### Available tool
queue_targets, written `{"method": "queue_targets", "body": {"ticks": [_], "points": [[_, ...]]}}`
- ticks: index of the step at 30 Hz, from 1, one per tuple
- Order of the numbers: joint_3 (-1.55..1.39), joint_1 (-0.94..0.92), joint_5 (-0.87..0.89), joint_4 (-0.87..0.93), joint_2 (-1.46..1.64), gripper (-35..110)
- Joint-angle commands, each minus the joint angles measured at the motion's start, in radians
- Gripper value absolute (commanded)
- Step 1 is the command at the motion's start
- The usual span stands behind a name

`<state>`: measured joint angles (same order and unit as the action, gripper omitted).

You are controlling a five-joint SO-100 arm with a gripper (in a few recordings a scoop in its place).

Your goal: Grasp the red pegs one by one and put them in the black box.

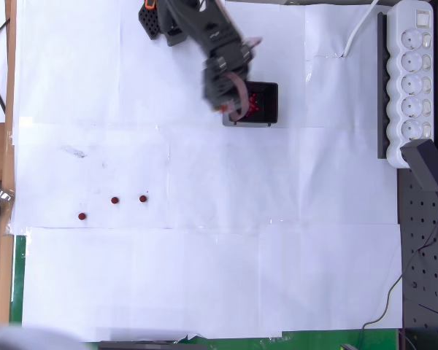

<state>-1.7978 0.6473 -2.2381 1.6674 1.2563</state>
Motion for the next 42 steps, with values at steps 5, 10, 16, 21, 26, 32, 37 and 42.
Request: {"method": "queue_targets", "body": {"ticks": [5,10,16,21,26,32,37,42], "points": [[0.206,0.124,-0.083,-0.233,0.044,0],[0.301,0.123,-0.086,-0.377,0.124,0],[0.319,0.114,-0.086,-0.42,0.206,4],[0.318,0.109,-0.083,-0.41,0.213,11],[0.301,0.1,-0.083,-0.376,0.201,14],[0.141,-0.069,-0.049,-0.284,-0.114,14],[0.302,-0.35,0.161,-0.448,-0.135,14],[0.756,-0.589,0.422,-0.946,-0.14,14]]}}
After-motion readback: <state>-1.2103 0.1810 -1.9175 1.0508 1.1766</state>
